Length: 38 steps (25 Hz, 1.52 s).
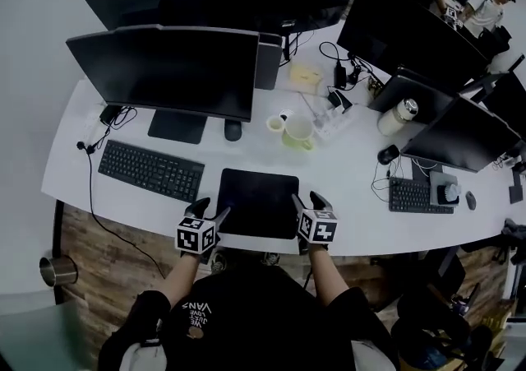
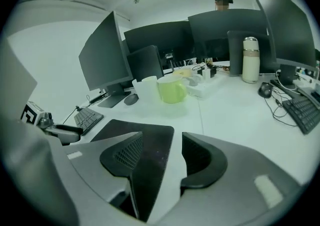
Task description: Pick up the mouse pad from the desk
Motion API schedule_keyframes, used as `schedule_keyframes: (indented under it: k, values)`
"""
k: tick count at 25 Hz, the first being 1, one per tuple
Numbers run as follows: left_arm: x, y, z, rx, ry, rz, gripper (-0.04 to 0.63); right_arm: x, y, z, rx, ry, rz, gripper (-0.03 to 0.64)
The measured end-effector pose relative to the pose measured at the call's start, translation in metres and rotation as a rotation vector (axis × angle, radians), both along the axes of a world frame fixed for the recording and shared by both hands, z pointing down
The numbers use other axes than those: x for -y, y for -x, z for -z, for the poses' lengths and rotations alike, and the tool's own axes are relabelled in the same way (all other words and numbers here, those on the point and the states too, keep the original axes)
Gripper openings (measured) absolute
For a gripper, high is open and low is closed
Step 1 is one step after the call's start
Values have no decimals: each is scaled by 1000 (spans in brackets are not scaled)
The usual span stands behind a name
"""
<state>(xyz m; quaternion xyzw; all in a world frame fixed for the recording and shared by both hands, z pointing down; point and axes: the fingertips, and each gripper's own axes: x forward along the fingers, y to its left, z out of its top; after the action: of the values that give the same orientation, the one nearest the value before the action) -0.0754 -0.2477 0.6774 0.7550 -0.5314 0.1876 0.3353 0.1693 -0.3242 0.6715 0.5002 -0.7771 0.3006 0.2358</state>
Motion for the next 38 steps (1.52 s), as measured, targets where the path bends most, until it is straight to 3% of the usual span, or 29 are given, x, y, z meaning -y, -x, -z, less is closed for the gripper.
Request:
schedule_keyframes:
  k: [11,21,25,32,38]
  values:
    - [7,1,-35,64,114,76,284,-7,22,-45,-110,105,117,232]
    - [13,-19,-37,25,128,44,284,-11,30,-47,-154,95,102,230]
    - [14,-12,-37,5,135,87,279,-11,26,-48,-134,106,64,201]
    - [10,-10,-41,17,175,41,158,-15,28,-43,-81,125,33,107]
    - [8,-16,-42,-90,179,40,107,-15,31,-39,-60,99,34,77]
